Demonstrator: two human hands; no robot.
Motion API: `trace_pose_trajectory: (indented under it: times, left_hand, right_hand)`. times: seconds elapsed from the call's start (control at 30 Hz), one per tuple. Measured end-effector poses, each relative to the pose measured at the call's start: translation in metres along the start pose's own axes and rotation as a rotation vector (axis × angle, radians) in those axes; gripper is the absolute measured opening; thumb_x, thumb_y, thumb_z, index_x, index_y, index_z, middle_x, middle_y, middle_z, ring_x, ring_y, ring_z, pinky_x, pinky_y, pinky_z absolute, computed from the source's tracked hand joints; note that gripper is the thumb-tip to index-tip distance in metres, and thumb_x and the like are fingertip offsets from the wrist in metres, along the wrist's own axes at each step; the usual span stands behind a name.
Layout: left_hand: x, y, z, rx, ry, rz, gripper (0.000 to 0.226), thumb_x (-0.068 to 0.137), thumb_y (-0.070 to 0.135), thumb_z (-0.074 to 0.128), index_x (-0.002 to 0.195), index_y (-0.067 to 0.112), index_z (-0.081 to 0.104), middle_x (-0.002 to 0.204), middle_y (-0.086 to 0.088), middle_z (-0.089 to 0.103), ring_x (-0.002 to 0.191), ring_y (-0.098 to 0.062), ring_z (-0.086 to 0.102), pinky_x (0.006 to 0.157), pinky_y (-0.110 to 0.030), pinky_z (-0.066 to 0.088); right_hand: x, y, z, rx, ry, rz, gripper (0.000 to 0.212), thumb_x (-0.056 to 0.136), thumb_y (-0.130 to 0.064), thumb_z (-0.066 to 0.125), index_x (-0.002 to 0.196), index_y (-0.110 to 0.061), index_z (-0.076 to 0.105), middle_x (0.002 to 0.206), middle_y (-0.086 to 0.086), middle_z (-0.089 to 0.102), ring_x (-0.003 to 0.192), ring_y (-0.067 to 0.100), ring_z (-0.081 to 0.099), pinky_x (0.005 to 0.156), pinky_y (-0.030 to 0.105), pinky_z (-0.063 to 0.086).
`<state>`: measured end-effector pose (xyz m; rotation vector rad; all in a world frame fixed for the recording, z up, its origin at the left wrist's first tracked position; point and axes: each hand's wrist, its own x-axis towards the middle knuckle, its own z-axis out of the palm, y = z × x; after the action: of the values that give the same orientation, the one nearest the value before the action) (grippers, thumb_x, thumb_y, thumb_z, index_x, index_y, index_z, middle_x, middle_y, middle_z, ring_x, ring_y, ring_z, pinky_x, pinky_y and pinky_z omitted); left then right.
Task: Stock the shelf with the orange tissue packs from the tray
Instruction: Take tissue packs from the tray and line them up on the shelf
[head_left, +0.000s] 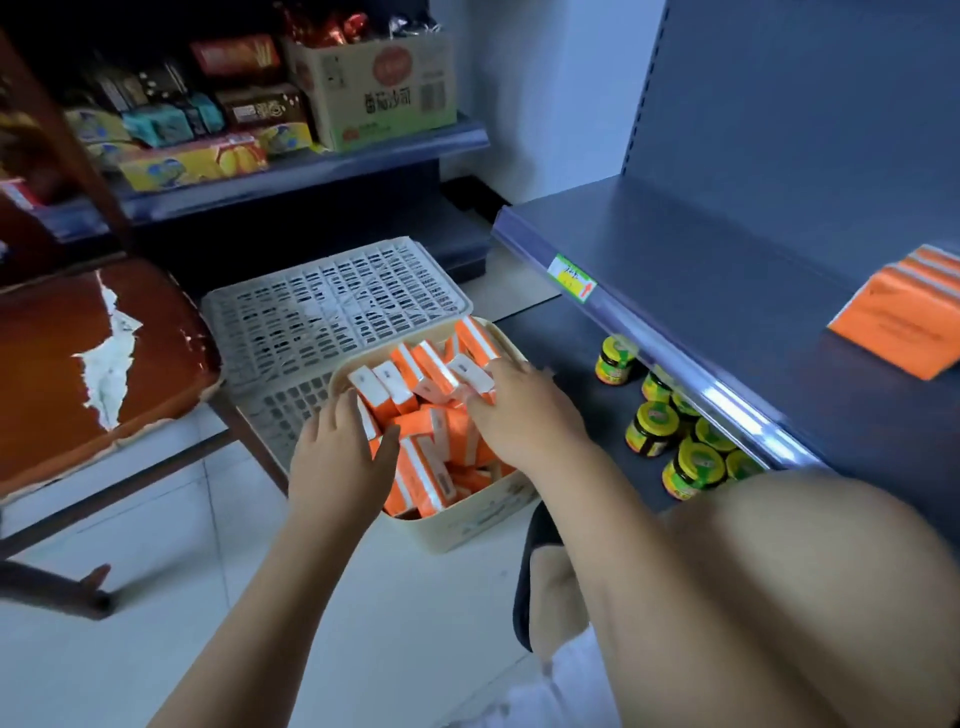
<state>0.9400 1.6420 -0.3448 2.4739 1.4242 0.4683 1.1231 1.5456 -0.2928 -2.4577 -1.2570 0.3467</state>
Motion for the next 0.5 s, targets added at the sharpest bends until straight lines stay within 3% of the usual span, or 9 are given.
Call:
trace_pose_trajectory:
  times: [0.2,0.5]
  left_hand:
    - [0.036,-0.015,0.032,-0.008,-0.127,-0.11,0.064,0.101,0.049,0.053,0.153,0.013,0.039,0.155,-0.009,0.047,0.142,-0.036,0.042,0.114,-0.05,0.039]
    - [0.135,0.014,0.1,0.023,-0.154,0.136,0.056,0.098,0.039,0.059,0.143,0.007,0.051,0.142,-0.014,0.058,0.135,-0.037,0.048,0.113,-0.046,0.037]
  right_hand:
    - [0.049,0.008,0.034,0.04,-0.09,0.102,0.046,0.099,-0.047,0.05,0.137,-0.021,0.052,0.133,0.007,0.06,0.116,0.034,0.06,0.093,0.049,0.054]
    - [0.152,0.045,0.073,0.063,-0.001,0.245,0.045,0.095,-0.039,0.059,0.131,-0.011,0.056,0.129,0.015,0.059,0.117,0.039,0.058,0.094,0.048,0.052]
